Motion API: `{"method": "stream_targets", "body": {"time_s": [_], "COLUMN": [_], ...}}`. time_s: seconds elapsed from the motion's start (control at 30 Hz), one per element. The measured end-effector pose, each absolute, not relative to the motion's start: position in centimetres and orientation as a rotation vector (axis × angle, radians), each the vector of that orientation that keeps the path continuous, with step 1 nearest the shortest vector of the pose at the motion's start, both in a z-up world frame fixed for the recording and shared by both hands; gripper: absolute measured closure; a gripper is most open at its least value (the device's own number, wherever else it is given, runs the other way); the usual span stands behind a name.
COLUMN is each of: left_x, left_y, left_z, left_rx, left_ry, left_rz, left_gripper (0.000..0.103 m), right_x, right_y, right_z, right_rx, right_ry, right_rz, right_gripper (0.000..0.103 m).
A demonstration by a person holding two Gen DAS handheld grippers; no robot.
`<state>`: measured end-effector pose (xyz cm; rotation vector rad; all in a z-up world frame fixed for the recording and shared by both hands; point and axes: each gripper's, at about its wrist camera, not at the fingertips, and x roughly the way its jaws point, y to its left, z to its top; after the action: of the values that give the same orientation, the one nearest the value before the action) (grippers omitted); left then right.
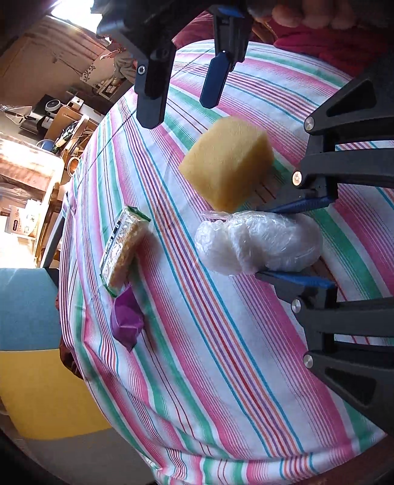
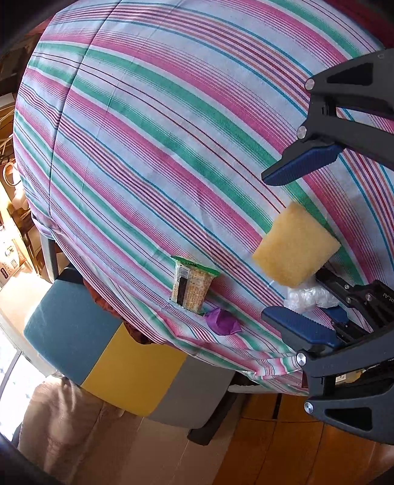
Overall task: Organize objects
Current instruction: 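Grasp the plastic-wrapped bundle with the left tool while the right tool grasps the yellow sponge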
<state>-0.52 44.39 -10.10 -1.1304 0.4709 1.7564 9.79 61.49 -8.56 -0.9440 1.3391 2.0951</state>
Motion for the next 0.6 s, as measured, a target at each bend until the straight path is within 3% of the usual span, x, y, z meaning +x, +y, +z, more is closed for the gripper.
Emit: {"method": "stream_targets", "body": {"time_s": [0.33, 0.6], "left_x": [0.2, -0.6], "left_y": [38.6, 38.2], "left_z": [-10.4, -10.7], "left_rx": [-1.088, -1.109], "left_ry": [0.475, 0.418], "left_rz": [1.807, 1.799], "left_gripper": [0.069, 0.068], "right_x": [5.8, 4.3], "right_y": [58.9, 57.6], "right_z": [-8.8, -10.1], "right_rx": [-1.208, -1.349], "right_ry": [0.956, 0.787], "right_rz": [2.152, 2.143], "right_gripper": [0.020, 0.020]}}
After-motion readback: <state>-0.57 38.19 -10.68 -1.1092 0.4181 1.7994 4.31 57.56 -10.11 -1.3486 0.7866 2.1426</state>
